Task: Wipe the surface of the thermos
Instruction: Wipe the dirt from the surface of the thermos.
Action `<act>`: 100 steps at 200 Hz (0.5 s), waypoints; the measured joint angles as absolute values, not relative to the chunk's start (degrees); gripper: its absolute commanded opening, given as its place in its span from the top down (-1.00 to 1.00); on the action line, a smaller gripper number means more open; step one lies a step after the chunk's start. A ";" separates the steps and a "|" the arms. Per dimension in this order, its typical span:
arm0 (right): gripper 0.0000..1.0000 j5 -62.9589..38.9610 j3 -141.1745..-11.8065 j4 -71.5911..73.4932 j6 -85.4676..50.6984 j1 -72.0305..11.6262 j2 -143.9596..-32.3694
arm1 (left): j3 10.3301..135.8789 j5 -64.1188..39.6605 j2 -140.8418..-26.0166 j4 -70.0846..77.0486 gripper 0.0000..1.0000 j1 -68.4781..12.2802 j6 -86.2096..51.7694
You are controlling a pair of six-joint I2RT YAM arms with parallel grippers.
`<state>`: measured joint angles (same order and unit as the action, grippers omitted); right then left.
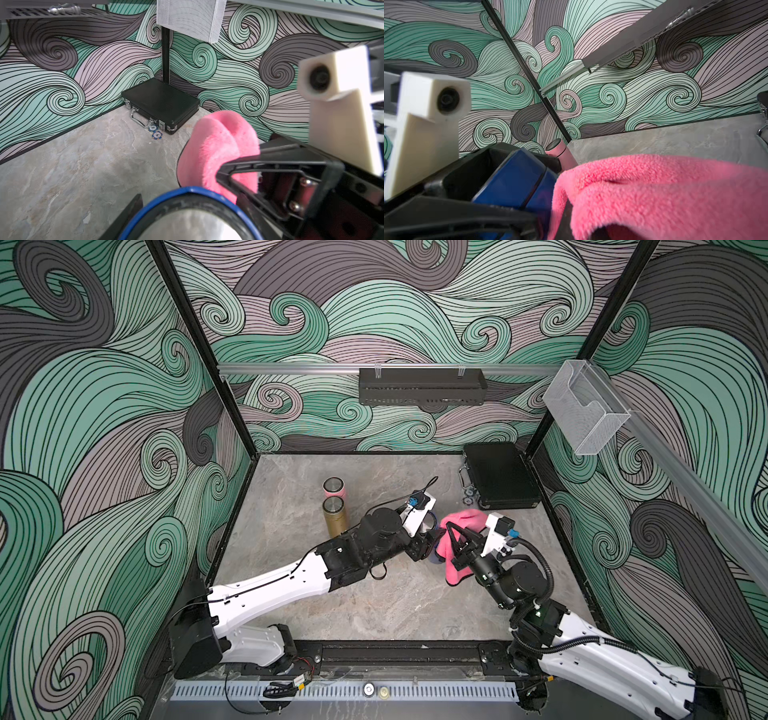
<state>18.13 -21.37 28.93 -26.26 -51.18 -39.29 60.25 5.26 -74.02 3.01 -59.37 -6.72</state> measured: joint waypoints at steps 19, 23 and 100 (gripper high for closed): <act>1.00 18.72 -21.15 31.05 -27.79 -50.68 -44.73 | 59.27 4.86 -74.00 2.76 1.00 -58.59 -5.72; 1.00 18.87 -20.78 31.48 -28.16 -50.61 -46.00 | 59.02 4.80 -74.00 2.55 1.00 -58.50 -5.63; 1.00 18.39 -18.11 30.11 -30.35 -50.17 -48.40 | 58.43 0.08 -71.99 2.74 1.00 -58.63 -3.97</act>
<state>18.39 -18.11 30.11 -30.35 -50.17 -48.40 58.43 0.08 -71.99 2.74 -58.63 -3.97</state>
